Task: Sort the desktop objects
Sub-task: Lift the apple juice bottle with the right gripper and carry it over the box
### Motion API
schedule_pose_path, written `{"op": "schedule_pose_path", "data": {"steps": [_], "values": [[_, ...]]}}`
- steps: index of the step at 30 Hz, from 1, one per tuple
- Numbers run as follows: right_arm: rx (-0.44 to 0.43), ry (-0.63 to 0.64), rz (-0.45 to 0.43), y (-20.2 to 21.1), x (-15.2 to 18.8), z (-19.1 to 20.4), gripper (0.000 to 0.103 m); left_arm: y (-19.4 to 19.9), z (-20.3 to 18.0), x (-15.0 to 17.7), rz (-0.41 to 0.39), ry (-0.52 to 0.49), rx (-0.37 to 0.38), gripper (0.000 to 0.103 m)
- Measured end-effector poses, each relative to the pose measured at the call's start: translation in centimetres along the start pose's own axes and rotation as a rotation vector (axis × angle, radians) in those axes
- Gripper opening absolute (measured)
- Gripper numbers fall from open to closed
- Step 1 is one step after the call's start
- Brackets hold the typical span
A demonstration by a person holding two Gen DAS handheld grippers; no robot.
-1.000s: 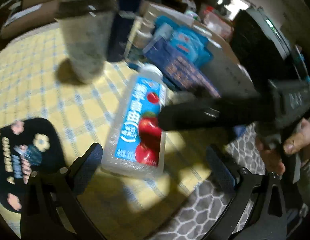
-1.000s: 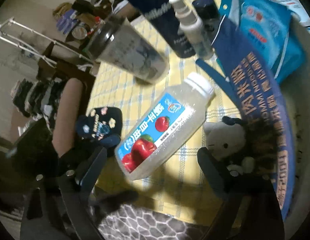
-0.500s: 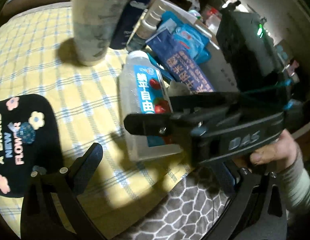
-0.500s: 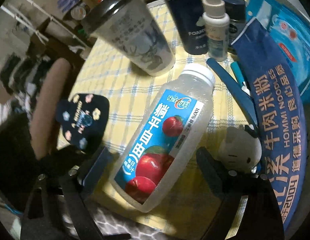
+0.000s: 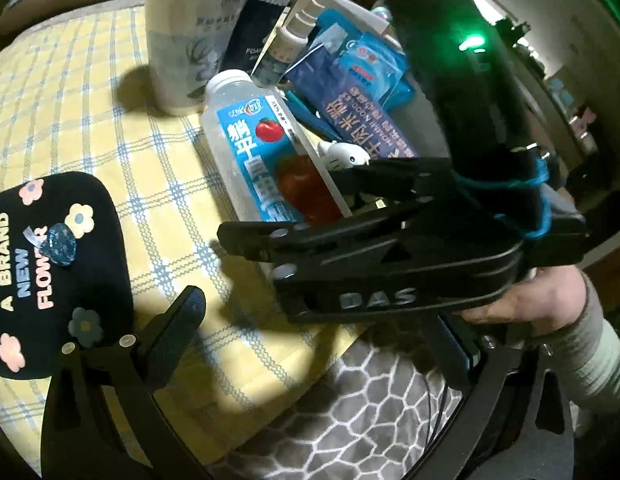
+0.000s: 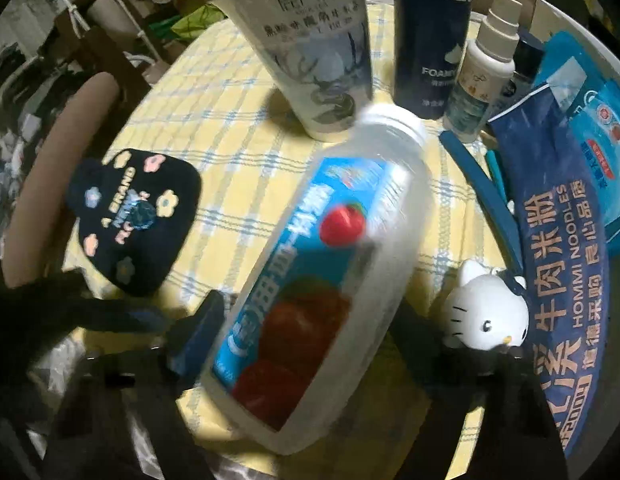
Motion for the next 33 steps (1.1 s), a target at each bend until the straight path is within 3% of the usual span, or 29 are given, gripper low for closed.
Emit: {"op": "schedule_pose_path", "data": {"steps": [7, 14, 18, 23, 28, 33], "values": [[-0.270, -0.150, -0.056, 2.7, 0.0, -2.3, 0.071, -1.4, 1.9, -0.1, -0.008, 0.165, 0.166, 0.103], [-0.414, -0.240, -0.067, 4.0, 0.2, -2.9, 0.065, -2.0, 3.0, -0.4, -0.035, 0.317, 0.378, 0.103], [-0.480, -0.286, -0.076, 4.5, 0.4, -3.2, 0.059, -2.7, 2.4, -0.6, -0.033, 0.330, 0.421, 0.098], [-0.516, -0.305, -0.069, 4.5, 0.4, -3.1, 0.058, -3.0, 0.2, -0.8, -0.045, 0.263, 0.354, 0.076], [-0.529, -0.279, -0.089, 5.3, 0.2, -2.0, 0.050, -1.1, -0.6, -0.9, -0.099, 0.185, 0.266, 0.074], [-0.530, -0.242, -0.130, 7.3, 0.2, -1.0, 0.050, 0.7, -2.5, -1.4, -0.136, 0.096, 0.211, 0.074]]}}
Point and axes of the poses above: each gripper's, at about its wrist camera, not at the fingertips, and y roughly against the way its jaws point, z to its left, x to its underside, the point moved 2 cm from there along -y, roughly the way its jaws point, and after that the axes turned 13 degrees about -x, right-handed, at the moved point
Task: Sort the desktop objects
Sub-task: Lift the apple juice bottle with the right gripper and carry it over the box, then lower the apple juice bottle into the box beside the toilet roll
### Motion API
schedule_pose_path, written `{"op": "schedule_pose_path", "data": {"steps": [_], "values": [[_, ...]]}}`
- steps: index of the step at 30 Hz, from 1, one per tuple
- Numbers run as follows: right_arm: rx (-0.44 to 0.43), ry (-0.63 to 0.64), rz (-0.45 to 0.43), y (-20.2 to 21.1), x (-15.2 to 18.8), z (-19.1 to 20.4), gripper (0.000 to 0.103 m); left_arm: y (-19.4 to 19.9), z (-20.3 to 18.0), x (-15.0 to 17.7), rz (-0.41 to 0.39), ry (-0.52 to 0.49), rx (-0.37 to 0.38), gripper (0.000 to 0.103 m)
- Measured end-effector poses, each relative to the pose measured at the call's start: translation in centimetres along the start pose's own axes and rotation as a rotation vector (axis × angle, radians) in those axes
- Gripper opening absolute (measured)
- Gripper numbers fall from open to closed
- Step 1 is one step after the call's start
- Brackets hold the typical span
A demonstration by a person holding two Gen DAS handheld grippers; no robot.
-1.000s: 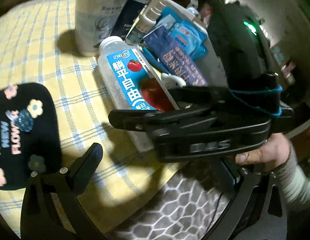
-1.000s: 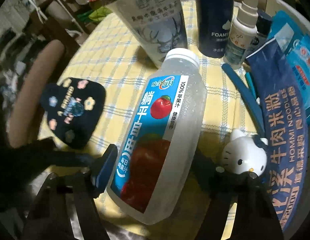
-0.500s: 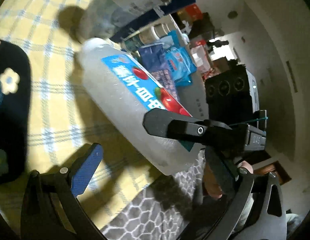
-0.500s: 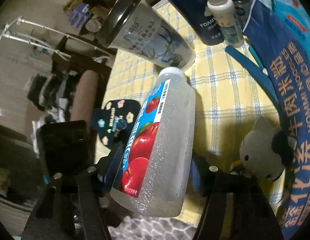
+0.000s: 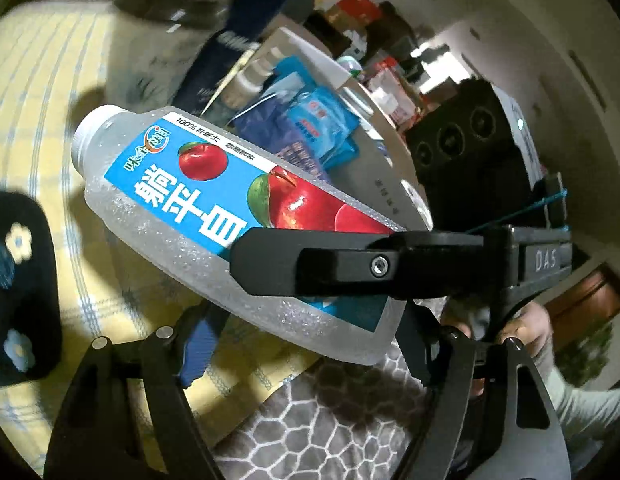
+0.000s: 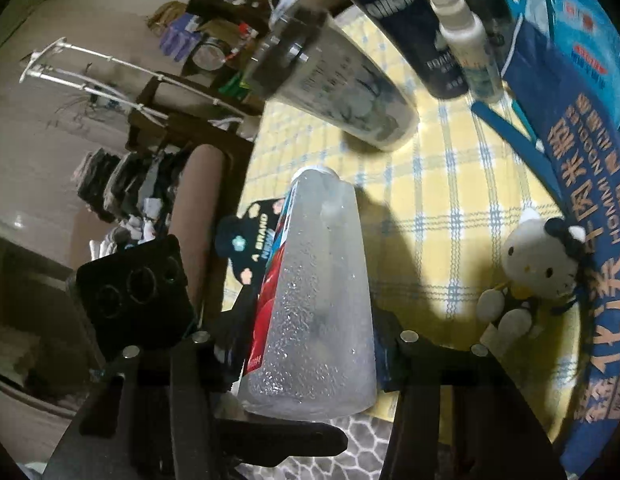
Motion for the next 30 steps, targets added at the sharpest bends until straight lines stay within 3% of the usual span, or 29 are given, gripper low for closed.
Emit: {"op": "schedule_pose_path", "data": {"steps": [6, 14, 21, 30], "values": [[-0.009, 0.042, -0.065, 3.4, 0.0, 1.9, 0.050, 1.0, -5.0, -1.3, -0.022, -0.142, -0.051, 0.074], [-0.005, 0.059, -0.281, 14.1, -0.5, 2.4, 0.048, -1.9, -15.6, -5.1, -0.019, -0.279, -0.010, 0.074], [0.047, -0.010, -0.437, 23.4, -0.2, -2.0, 0.048, -9.7, -24.2, -7.2, 0.034, -0.376, -0.027, 0.074], [0.126, -0.119, -0.493, 29.3, 0.1, -8.9, 0.047, -17.1, -29.2, -6.7, 0.160, -0.471, -0.108, 0.074]]}}
Point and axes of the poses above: each gripper's, at about its wrist camera, not at the fingertips, and y roughly against the way its jaws point, z to its left, x to its underside, the point moved 2 cm from there along -y, roughly the way its jaws point, and after that the axes turned 13 degrees about -x, right-handed, at the moved point
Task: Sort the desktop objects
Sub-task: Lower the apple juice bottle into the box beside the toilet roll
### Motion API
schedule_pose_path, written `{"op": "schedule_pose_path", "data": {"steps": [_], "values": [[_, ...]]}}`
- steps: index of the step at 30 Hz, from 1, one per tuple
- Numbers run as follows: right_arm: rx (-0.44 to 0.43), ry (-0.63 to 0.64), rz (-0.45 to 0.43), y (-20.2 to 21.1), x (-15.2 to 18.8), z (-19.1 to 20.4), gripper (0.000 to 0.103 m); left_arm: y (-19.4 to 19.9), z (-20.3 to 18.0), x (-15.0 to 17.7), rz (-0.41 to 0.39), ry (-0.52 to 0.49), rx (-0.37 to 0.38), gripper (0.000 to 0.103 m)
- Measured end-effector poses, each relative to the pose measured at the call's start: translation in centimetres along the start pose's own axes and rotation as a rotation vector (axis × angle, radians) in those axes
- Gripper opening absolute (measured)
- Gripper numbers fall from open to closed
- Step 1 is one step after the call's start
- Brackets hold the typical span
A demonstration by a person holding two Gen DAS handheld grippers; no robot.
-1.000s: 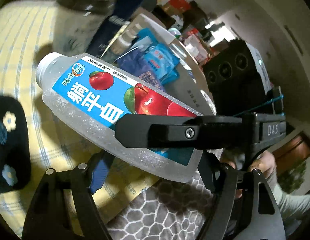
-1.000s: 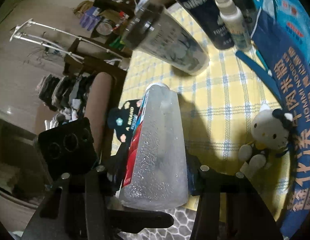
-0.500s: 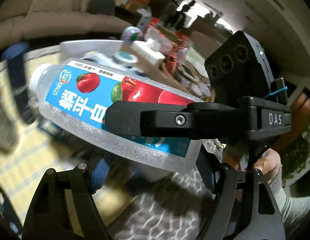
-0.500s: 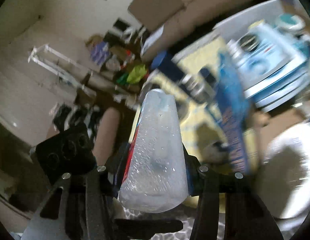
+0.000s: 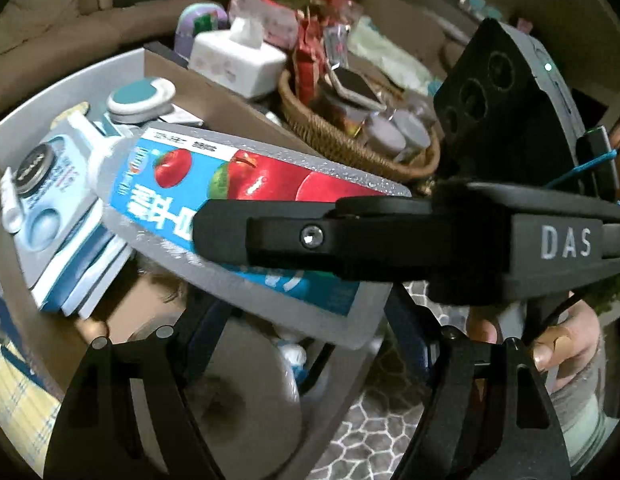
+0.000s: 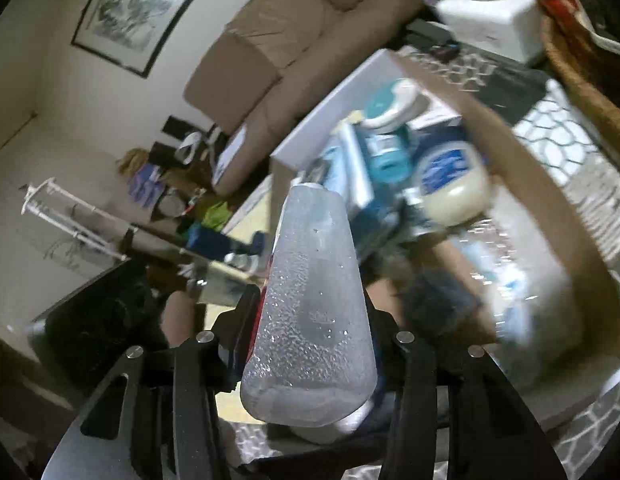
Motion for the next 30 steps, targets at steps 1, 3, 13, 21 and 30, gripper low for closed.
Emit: {"op": "schedule_pose_path", "data": {"steps": [1, 3, 13, 21, 30], "values": [[0.013, -0.007, -0.003, 0.5, -0.1, -0.9, 0.047, -0.3, -0.1, -0.1, 0.008, -0.003, -0.004, 0.074], [0.060, -0.021, -0.005, 1.1, -0.4, -2.4, 0.046, -1.1, -0.2, -0.2, 0.023, -0.011, -0.018, 0.074], [0.301, 0.093, 0.049, 1.8, 0.4, -3.0, 0.054, -0.6, -0.5, 0.0, 0.025, -0.035, -0.048, 0.074], [0.438, 0.163, 0.022, 2.9, 0.4, -2.4, 0.061, 0.8, 0.0, 0.8, 0.023, -0.033, -0.066, 0.074], [0.483, 0.168, -0.010, 5.0, -0.3, -2.5, 0.064, 1.4, 1.1, 1.3, 0.018, -0.008, -0.075, 0.075]]}}
Point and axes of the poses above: each gripper's, at about its wrist camera, not at the fingertips, and y roughly against the way its jaws point, z to its left, x to its underside, the point moved 2 cm from there along -y, roughly the way its jaws point, and after that the axes turned 13 degrees about -x, right-handed, at the moved point
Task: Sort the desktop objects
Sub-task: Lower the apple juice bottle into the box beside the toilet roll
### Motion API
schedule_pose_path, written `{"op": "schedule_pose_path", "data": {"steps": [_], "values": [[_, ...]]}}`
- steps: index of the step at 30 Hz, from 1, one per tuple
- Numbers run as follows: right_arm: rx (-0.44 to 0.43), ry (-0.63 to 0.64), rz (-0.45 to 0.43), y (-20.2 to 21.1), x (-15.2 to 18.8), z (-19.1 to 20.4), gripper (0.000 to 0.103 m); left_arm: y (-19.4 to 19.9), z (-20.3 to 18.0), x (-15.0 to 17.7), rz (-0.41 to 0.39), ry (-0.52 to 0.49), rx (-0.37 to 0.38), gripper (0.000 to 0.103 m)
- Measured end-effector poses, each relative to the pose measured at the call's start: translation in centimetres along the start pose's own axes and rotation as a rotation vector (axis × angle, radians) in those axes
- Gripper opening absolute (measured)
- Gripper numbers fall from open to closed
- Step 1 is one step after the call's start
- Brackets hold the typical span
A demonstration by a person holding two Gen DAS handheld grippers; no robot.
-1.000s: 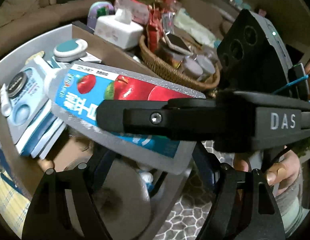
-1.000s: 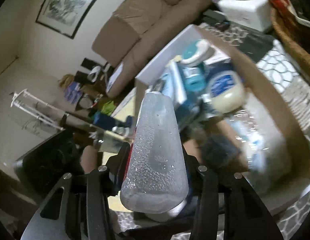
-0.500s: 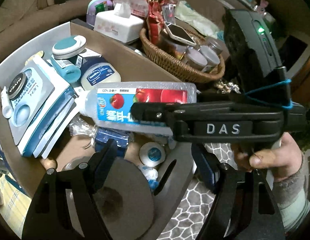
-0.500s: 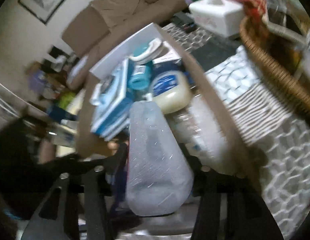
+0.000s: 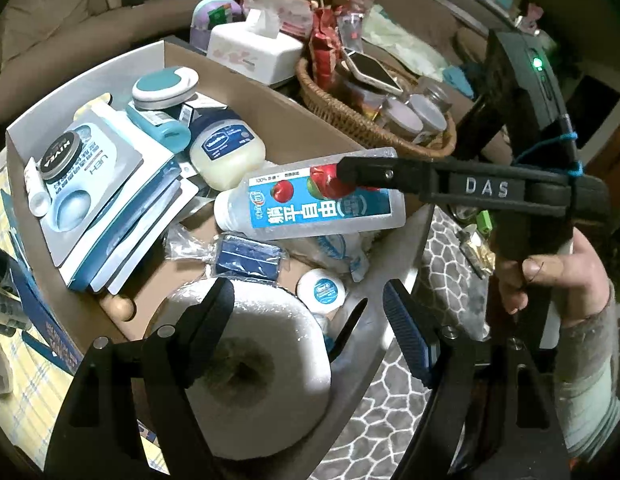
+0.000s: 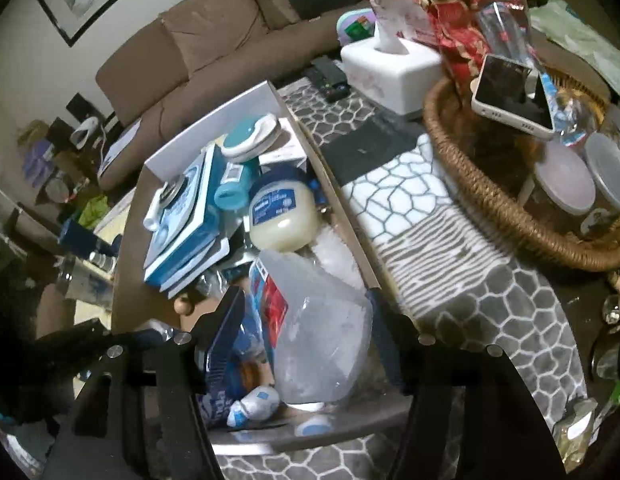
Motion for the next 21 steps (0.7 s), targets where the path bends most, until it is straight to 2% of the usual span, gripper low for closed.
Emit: {"op": "schedule_pose_path", "data": {"steps": [3, 9, 12, 15, 18, 19, 21], "values": [[0.042, 0.074, 0.041, -0.7, 0.4, 1.1, 0.052, 0.0, -0.1, 0.1, -0.001, -0.002, -0.004, 0.076], [0.025, 0.104, 0.097, -3.3, 1.4, 2.4, 0.050, -0.1, -0.3, 0.2, -0.002, -0.003, -0.006, 0.078], [-0.032, 0.075, 0.121, -5.2, 1.6, 2.4, 0.046, -0.1, -0.3, 0.2, -0.002, -0.003, -0.008, 0.078], [-0.033, 0.048, 0.157, -6.6, 1.8, 2.1, 0.046, 0.0, -0.4, 0.3, 0.002, 0.000, -0.008, 0.078], [0.011, 0.073, 0.143, -5.3, 1.2, 2.8, 0.050, 0.2, -0.4, 0.5, 0.005, -0.004, -0.010, 0.078], [0.017, 0.081, 0.113, -4.1, 0.9, 3.0, 0.057, 0.2, -0.4, 0.6, 0.004, -0.005, -0.011, 0.078], [-0.005, 0.077, 0.069, -2.6, 0.4, 3.2, 0.063, 0.4, -0.2, 0.8, 0.001, 0.003, -0.012, 0.078]]}}
Point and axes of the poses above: each gripper's, at about its wrist camera, not at the fingertips, and y roughly against the way its jaws point, z to its left, x to its underside, the point moved 2 cm from there along -y, roughly the way its jaws point, and after that the axes turned 13 degrees about -x, right-handed, at the moved point
